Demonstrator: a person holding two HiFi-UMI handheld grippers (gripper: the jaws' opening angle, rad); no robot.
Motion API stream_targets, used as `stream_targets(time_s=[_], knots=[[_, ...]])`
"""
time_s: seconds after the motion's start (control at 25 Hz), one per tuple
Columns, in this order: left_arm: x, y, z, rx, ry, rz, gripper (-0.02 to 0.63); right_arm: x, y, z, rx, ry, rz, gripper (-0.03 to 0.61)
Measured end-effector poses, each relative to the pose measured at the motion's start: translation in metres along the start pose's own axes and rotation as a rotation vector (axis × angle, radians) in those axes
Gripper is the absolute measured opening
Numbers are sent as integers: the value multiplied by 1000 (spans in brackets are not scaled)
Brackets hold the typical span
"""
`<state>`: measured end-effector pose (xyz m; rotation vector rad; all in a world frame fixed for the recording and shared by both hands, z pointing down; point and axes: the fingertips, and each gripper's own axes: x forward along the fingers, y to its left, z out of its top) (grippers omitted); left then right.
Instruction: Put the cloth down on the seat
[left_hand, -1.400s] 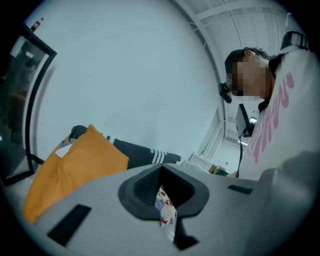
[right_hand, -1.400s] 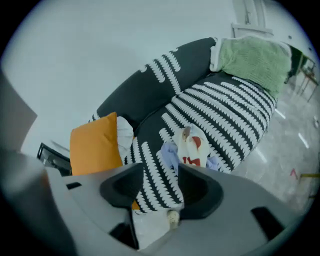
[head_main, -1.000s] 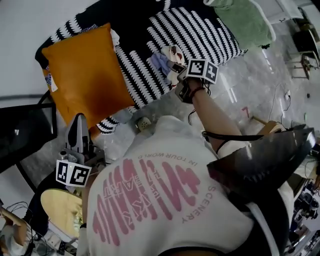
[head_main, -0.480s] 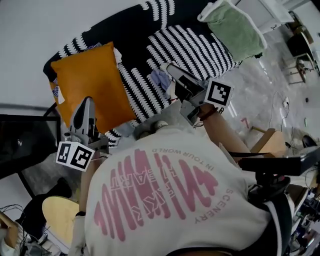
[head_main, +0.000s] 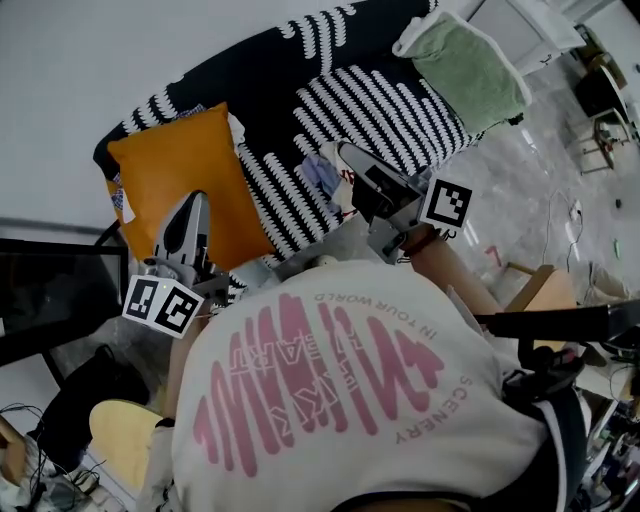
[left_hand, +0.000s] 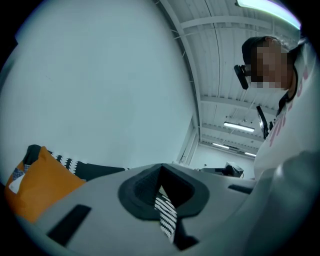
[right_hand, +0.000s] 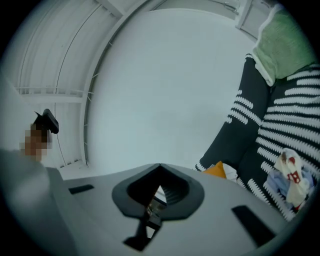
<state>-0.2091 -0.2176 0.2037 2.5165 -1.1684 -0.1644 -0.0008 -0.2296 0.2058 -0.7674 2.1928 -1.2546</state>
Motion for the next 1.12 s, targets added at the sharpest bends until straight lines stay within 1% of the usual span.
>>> stream_targets(time_s=[0.2,0.36,0.8,1.12], knots=[[5,1,-6,2,4,-16,9,-3,-9,5,-44,-4,-39,12],[5,2,-11,-3,4,-19,9,-9,-10,1,-82,12,-50,11],[9,-1,-13,-2,10,-32,9,-19,-16,-1,-105,10,-87,11],[8,1,-14,-6,9,-34,9,-18,-21,-8,-131,37,-112,11]])
